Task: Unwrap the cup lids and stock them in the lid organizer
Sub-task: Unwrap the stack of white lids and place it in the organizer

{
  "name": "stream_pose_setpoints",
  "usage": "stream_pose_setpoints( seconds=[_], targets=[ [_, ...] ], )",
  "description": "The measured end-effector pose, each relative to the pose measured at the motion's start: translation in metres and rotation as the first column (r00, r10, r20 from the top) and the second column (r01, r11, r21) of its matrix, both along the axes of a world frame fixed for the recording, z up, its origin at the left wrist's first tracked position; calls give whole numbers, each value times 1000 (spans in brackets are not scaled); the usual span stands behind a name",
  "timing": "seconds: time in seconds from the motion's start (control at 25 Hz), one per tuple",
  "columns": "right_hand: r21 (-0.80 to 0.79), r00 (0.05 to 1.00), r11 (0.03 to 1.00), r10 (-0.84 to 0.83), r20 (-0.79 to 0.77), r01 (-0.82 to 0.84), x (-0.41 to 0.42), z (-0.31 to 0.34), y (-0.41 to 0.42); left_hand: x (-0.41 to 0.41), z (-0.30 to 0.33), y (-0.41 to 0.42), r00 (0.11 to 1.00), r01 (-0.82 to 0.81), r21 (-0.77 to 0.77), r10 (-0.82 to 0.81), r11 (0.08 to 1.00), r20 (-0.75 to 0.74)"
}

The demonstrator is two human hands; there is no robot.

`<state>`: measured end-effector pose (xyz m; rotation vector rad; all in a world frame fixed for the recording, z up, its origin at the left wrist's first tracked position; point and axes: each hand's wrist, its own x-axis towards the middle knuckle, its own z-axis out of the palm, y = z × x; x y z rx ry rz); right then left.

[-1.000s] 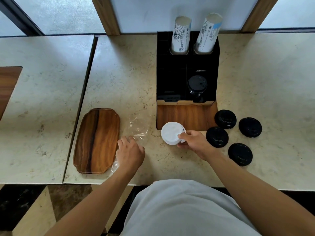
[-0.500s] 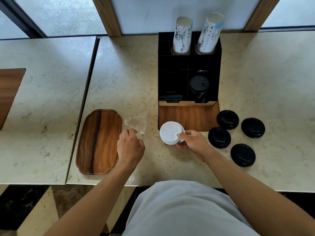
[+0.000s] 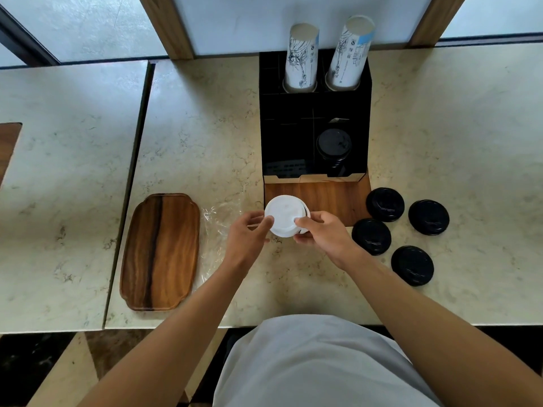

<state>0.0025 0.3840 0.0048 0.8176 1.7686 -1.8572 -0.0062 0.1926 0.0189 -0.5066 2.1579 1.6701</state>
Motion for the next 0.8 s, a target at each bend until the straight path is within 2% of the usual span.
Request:
stream_pose_setpoints(
  seconds=[0.24, 0.4, 0.56, 0.8],
  targets=[
    [123, 999, 992, -29, -45, 35, -18, 19, -4, -20, 13, 13, 997, -30, -58, 26, 998, -71],
    [115, 977, 979, -151, -151, 169, -37, 31, -12, -47, 26, 22, 985, -81, -51, 72, 995, -156],
    [166, 962, 956, -215, -168, 242, -62, 35, -18, -79, 33, 35, 973, -121, -108, 96, 987, -211],
    [258, 959, 929, -229, -166, 266, -97, 37, -26, -117, 31, 52, 979, -115, -170, 82, 979, -187]
  ],
)
